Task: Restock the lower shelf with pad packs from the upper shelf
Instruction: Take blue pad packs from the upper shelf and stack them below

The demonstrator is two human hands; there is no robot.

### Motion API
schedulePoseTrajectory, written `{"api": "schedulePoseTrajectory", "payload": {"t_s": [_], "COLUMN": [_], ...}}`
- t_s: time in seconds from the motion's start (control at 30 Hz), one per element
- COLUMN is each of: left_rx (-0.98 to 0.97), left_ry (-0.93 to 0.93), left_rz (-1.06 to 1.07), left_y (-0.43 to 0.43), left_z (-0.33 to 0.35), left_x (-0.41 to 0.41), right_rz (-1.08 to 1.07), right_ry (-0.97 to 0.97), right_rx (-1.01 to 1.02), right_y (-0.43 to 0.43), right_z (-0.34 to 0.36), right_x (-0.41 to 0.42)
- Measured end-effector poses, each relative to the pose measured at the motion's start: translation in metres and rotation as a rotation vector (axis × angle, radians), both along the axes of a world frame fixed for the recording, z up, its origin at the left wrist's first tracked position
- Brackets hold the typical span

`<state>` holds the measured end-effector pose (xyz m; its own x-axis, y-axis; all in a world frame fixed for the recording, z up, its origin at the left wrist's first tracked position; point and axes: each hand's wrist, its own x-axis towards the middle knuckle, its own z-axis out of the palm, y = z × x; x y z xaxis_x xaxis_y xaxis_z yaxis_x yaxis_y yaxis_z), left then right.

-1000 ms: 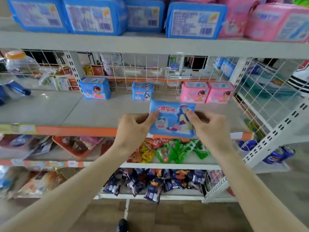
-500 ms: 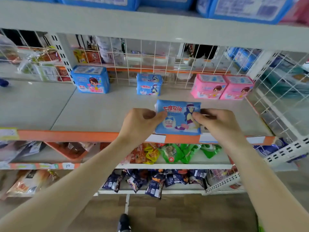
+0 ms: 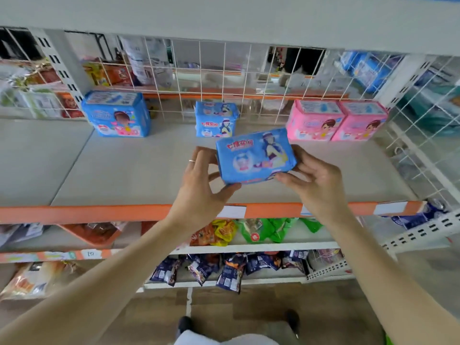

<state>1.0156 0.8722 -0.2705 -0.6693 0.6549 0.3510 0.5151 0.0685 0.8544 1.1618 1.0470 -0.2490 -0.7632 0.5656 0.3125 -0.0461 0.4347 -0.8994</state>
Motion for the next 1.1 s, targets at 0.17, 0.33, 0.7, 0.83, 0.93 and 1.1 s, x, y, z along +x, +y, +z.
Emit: {"api": "schedulePoseTrajectory", "payload": {"t_s": [0.17,0.33,0.7,0.83,0.93,1.1], "left_rx": [0.091,0.104,-0.08,-0.16,-0.211,-0.246], "left_ry": [0.302,0.499,-0.182,-0.102,-0.045,-0.022], "left_rz": [0.093,0.148,0.16,0.164,0.176,0.133], "left_y": [0.02,0.039,0.093,0.111,0.122,0.149], "left_z": [-0.016,-0.024,-0.025,-0.026,-0.03,-0.053], "left_x": [0.02,0.045,0.011,-0.038,-0.066,-0.085], "right_rz": [0.049,0.084,0.042,-0.035,-0.099,-0.287], "right_ry": [0.105,0.229,-0.036,-0.056,-0.102,-0.129], "right_rx": [0.016,0.137,0.013,0.034,0.056,0.157], "right_y": [0.035,0.071,0.112,0.121,0.126,0.133], "right_z": [-0.014,-0.03,-0.057,-0.058,-0.062,-0.075], "right_x": [0.006,0.021,-0.02,-0.057,-0.084,-0.112]}}
